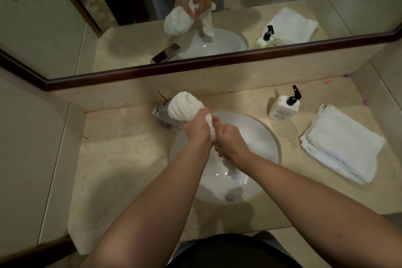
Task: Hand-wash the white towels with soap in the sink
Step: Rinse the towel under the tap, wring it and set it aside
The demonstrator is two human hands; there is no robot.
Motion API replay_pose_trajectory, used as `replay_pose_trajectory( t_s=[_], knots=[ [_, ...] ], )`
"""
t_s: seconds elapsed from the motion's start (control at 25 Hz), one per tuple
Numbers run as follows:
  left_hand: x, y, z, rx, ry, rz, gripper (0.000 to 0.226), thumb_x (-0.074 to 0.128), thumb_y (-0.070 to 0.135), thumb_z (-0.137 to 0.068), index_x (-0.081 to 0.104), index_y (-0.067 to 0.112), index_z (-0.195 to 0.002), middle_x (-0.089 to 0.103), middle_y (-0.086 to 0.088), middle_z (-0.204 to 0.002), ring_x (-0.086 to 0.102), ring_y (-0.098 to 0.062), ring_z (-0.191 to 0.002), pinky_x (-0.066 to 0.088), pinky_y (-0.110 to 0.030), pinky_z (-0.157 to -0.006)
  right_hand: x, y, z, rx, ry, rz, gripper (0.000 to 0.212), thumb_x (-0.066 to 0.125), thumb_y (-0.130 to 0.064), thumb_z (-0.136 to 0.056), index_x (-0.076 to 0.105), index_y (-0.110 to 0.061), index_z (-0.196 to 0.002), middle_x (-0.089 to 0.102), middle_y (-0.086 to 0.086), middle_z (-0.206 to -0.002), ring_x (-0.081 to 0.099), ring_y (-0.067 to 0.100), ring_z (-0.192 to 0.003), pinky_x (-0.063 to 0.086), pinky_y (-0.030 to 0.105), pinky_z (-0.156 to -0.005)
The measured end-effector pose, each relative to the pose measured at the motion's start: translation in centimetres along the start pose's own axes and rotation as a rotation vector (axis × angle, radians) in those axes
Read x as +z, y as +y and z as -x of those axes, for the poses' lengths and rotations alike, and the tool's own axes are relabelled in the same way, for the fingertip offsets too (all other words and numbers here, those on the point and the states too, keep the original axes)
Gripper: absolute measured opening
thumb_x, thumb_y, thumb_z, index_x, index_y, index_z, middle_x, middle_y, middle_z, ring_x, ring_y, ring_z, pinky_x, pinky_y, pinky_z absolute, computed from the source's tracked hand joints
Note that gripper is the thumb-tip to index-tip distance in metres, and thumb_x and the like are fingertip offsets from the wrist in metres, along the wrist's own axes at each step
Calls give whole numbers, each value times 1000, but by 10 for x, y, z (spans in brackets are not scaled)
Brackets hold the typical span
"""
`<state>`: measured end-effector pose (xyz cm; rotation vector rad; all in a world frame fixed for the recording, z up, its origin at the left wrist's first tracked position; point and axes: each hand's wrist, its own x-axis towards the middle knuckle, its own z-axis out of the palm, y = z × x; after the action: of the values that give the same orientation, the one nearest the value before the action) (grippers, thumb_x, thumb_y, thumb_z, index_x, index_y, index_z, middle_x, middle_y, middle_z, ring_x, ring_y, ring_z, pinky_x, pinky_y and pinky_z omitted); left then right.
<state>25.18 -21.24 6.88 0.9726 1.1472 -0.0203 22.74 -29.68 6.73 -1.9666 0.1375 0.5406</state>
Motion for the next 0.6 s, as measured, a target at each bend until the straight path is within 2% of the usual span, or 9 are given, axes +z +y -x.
replay_pose_trajectory(
  t_s=[0.12, 0.28, 0.44, 0.52, 0.6],
  knots=[
    [6, 2, -2, -36, 3, 34, 27, 77, 13, -80, 63, 2, -100, 70, -10, -93, 69, -27, -80, 60, -41, -78, 0, 3, -5, -6, 33, -4, 75, 29, -58, -102, 62, -3, -62, 60, 10, -52, 54, 16, -40, 50, 35, -51],
    [10, 5, -1, -36, 0, 0, 18, 74, 14, -83, 58, 9, -81, 66, -5, -83, 66, -22, -72, 58, -35, -71, -2, 2, -8, 3, 39, -76, 70, 32, -54, -103, 58, -9, -56, 57, 11, -50, 51, 17, -38, 45, 30, -44],
    [11, 5, -1, -18, -7, -18, 18, 75, 16, -83, 61, 7, -88, 66, -4, -83, 65, -21, -70, 54, -31, -62, -1, 5, -8, -44, 68, -4, 73, 29, -53, -103, 56, -9, -52, 59, 11, -50, 53, 17, -39, 50, 36, -53],
    [11, 5, -1, -8, 0, -36, 18, 74, 16, -83, 57, 10, -81, 65, -3, -83, 64, -21, -71, 55, -32, -65, 1, 8, -10, -77, 81, 30, 73, 28, -53, -103, 56, -9, -52, 60, 11, -51, 56, 20, -44, 53, 42, -60],
    [11, 7, 2, -2, -8, -43, 17, 75, 17, -83, 60, 8, -86, 66, -4, -87, 65, -23, -75, 57, -36, -73, 1, 9, -10, -72, 87, 33, 76, 27, -56, -102, 57, -5, -55, 61, 12, -53, 58, 29, -52, 53, 47, -63]
  ],
)
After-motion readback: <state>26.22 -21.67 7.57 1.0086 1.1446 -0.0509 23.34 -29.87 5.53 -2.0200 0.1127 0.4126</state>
